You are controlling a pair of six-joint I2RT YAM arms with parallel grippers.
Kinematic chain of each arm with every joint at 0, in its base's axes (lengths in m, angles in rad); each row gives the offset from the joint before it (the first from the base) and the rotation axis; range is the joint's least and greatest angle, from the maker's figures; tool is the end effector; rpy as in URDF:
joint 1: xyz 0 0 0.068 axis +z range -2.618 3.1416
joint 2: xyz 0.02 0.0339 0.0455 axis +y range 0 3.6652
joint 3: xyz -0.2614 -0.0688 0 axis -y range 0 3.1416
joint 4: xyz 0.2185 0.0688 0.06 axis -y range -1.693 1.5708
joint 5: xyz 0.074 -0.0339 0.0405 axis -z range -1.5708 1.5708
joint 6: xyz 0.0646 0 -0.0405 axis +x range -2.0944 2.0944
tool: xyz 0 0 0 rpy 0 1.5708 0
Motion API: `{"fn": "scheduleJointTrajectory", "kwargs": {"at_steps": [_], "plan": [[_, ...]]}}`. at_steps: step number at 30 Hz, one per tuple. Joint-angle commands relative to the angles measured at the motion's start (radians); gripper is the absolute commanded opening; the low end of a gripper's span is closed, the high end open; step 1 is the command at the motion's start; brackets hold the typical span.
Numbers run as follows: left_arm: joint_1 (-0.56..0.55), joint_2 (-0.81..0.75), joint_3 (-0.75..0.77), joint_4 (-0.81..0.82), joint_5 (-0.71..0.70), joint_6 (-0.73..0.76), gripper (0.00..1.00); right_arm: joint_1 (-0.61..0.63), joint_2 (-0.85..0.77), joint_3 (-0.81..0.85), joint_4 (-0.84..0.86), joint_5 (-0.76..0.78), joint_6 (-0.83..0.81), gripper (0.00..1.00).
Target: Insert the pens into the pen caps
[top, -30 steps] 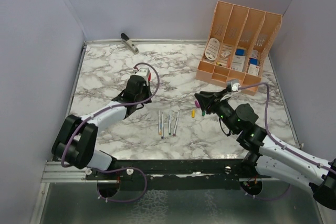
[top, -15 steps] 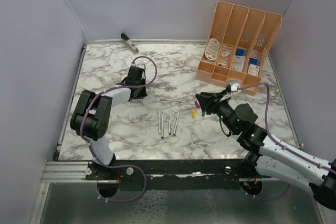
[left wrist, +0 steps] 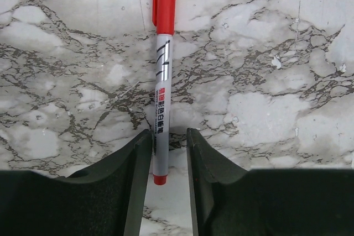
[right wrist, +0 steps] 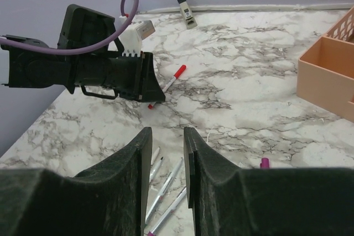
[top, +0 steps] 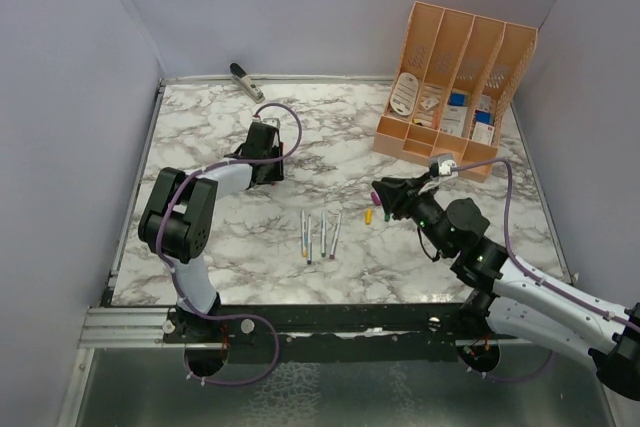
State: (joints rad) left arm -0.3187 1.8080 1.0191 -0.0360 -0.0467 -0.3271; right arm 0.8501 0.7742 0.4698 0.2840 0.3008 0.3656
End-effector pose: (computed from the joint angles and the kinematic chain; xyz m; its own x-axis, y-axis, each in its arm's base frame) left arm 0.3542 -0.1137 0.1531 -0.7514 -0.0900 -0.6537 0.0438 0.9817 -0.1856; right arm 0.1432 0.1340 0.2852 -0.1992 0.2906 -0.9359 -0.4828 0.8020 0.3518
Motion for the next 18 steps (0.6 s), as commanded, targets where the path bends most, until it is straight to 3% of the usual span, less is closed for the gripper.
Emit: {"fn": "scheduleJointTrajectory", "kwargs": {"at_steps": [1, 12, 18], "plan": [[0.007, 0.041, -0.008, -0.083, -0.035, -0.008, 0.36, 0.006, 0.0, -0.01, 0.012, -0.012, 0.014, 0.29], [0.007, -0.062, -0.023, -0.09, -0.061, -0.005, 0.39, 0.005, -0.003, -0.013, 0.013, -0.01, 0.019, 0.28], [0.007, -0.281, -0.061, -0.092, -0.08, 0.002, 0.41, 0.005, 0.04, -0.007, 0.015, 0.026, 0.065, 0.45]]}}
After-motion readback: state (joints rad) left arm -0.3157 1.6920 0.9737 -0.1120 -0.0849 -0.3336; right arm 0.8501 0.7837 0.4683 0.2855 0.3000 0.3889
